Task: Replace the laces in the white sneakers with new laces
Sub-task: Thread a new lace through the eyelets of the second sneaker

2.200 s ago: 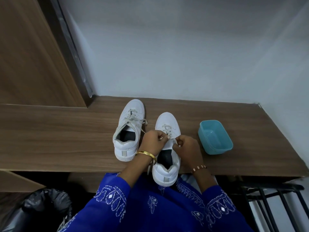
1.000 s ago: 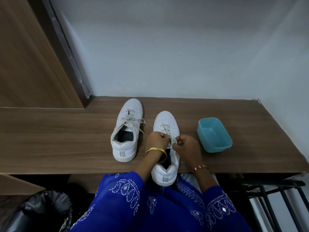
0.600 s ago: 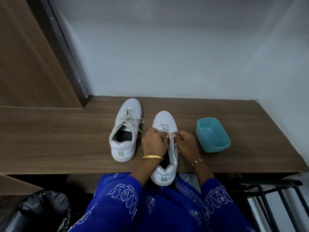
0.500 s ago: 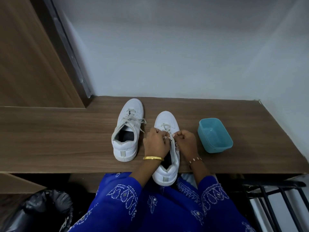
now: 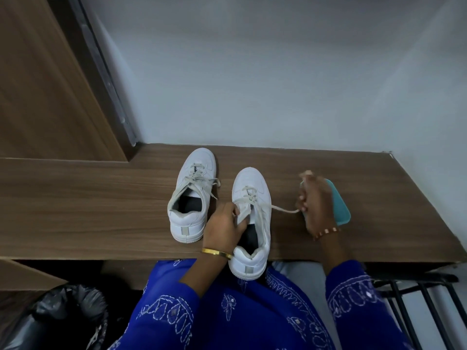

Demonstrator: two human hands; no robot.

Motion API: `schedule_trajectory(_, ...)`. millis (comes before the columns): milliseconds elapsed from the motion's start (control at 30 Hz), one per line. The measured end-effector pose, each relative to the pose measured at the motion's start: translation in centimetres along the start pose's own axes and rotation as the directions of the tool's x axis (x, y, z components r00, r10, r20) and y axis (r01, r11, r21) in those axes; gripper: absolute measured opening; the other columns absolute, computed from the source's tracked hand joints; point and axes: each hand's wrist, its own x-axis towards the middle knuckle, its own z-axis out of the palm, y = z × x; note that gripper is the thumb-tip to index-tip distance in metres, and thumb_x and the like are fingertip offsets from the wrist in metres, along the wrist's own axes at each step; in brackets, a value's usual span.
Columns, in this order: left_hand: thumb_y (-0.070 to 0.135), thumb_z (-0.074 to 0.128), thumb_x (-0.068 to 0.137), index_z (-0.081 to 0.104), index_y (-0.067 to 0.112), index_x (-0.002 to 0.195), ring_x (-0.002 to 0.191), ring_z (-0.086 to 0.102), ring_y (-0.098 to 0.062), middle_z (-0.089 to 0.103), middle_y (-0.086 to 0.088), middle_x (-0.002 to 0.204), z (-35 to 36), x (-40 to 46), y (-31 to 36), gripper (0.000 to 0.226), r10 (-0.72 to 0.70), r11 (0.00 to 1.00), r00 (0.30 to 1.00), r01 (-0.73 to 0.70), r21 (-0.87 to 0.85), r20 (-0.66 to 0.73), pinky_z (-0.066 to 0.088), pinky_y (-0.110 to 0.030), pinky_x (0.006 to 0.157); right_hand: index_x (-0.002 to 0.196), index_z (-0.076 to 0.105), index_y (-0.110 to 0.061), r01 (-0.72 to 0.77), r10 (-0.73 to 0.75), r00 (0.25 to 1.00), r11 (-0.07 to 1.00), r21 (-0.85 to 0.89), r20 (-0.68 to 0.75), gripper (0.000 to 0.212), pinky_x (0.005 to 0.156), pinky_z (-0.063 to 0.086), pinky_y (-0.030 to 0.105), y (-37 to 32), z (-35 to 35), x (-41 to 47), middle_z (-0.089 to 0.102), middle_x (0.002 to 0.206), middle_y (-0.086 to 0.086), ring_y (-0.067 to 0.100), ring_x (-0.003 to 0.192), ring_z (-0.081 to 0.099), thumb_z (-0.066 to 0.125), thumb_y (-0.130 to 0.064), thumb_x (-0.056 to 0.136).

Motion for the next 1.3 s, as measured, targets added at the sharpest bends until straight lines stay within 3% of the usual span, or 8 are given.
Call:
schedule_trajectory(100, 0.02, 0.062, 0.084, 0.055, 0.003, 0.087, 0.077, 0.055, -0.029, 0.056, -0.013, 0.087, 0.1, 0.0, -0.1, 0.019, 0.051, 0.998, 0.999, -0.051, 0.047, -0.001, 0.036, -0.032, 0.062, 0.088, 0.063, -0.017, 0.128, -0.015, 0.972, 0.872, -0.473, 0.235, 0.011, 0.057, 0.041, 0.025, 2.2, 2.2, -1.2, 0.062, 0.077, 0.003, 0.017, 0.067, 0.056, 0.054, -0.022, 0.092)
schedule_trajectory(267, 0.012, 0.054, 0.087, 0.053, -0.001, 0.095, 0.081, 0.056, -0.036, 0.057, -0.019, 0.095, -0.3, -0.1, 0.1, 0.016, 0.077, 0.988, 0.997, -0.079, 0.131, 0.014, 0.036, -0.034, 0.062, 0.078, 0.057, -0.011, 0.244, -0.035, 0.949, 0.71, -0.66, 0.313, 0.016, 0.059, 0.033, 0.025, 4.9, 3.0, -2.1, 0.061, 0.078, 0.009, 0.018, 0.072, 0.053, 0.055, -0.019, 0.091)
schedule_trajectory(533, 0.012, 0.051, 0.087, 0.053, -0.001, 0.098, 0.082, 0.058, -0.037, 0.058, -0.02, 0.1, -0.3, 0.0, 0.4, 0.017, 0.078, 0.985, 0.997, -0.081, 0.155, 0.021, 0.035, -0.033, 0.061, 0.094, 0.053, -0.002, 0.175, -0.364, 0.899, 0.806, -0.565, -0.241, 0.014, 0.061, 0.035, 0.028, 3.5, -0.3, -0.2, 0.042, 0.062, -0.005, 0.013, 0.058, 0.042, 0.045, -0.013, 0.096)
schedule_trajectory(667, 0.011, 0.052, 0.087, 0.053, -0.002, 0.095, 0.082, 0.057, -0.039, 0.057, -0.02, 0.099, -0.3, 0.0, 0.4, 0.016, 0.078, 0.984, 0.997, -0.079, 0.158, 0.016, 0.035, -0.034, 0.061, 0.118, 0.057, -0.007, 0.306, -0.324, 0.941, 0.708, -0.636, 0.092, 0.031, 0.068, 0.048, 0.034, 3.7, 1.1, -1.0, 0.064, 0.079, 0.007, 0.025, 0.074, 0.06, 0.052, -0.025, 0.093)
schedule_trajectory(800, 0.012, 0.053, 0.087, 0.053, -0.003, 0.094, 0.08, 0.057, -0.04, 0.058, -0.021, 0.096, -0.3, 0.0, 0.3, 0.016, 0.079, 0.986, 0.997, -0.079, 0.148, 0.003, 0.039, -0.038, 0.061, 0.1, 0.063, -0.009, 0.341, -0.101, 0.926, 0.637, -0.691, 0.364, 0.017, 0.069, 0.041, 0.025, 4.9, 3.1, -1.8, 0.067, 0.093, 0.011, 0.022, 0.083, 0.059, 0.052, -0.02, 0.092)
schedule_trajectory(933, 0.013, 0.054, 0.087, 0.053, -0.002, 0.094, 0.08, 0.057, -0.04, 0.058, -0.021, 0.096, -0.3, -0.1, 0.2, 0.016, 0.089, 0.986, 0.996, -0.086, 0.141, -0.013, 0.04, -0.039, 0.061, 0.084, 0.053, -0.01, 0.303, -0.103, 0.942, 0.669, -0.679, 0.319, 0.014, 0.064, 0.036, 0.026, 5.7, 2.8, -1.8, 0.056, 0.076, 0.005, 0.019, 0.073, 0.052, 0.048, -0.018, 0.095)
schedule_trajectory(1133, 0.013, 0.053, 0.087, 0.053, -0.002, 0.096, 0.082, 0.057, -0.039, 0.058, -0.02, 0.095, -0.3, -0.2, 0.3, 0.018, 0.078, 0.989, 0.997, -0.076, 0.127, -0.015, 0.035, -0.035, 0.061, 0.088, 0.051, -0.007, 0.033, -0.183, 0.94, 0.889, -0.457, -0.287, 0.009, 0.06, 0.038, 0.027, 5.0, -0.6, 0.1, 0.051, 0.079, 0.008, 0.02, 0.074, 0.049, 0.046, -0.01, 0.095)
schedule_trajectory(1300, 0.014, 0.052, 0.086, 0.051, 0.0, 0.092, 0.081, 0.056, -0.039, 0.058, -0.018, 0.093, -0.3, -0.2, 0.1, 0.014, 0.055, 0.989, 0.998, -0.054, 0.134, -0.009, 0.034, -0.035, 0.06, 0.112, 0.06, -0.008, 0.193, -0.202, 0.978, 0.81, -0.554, 0.046, 0.024, 0.073, 0.045, 0.028, 5.0, 0.9, -0.8, 0.062, 0.086, 0.005, 0.021, 0.078, 0.057, 0.056, -0.014, 0.089)
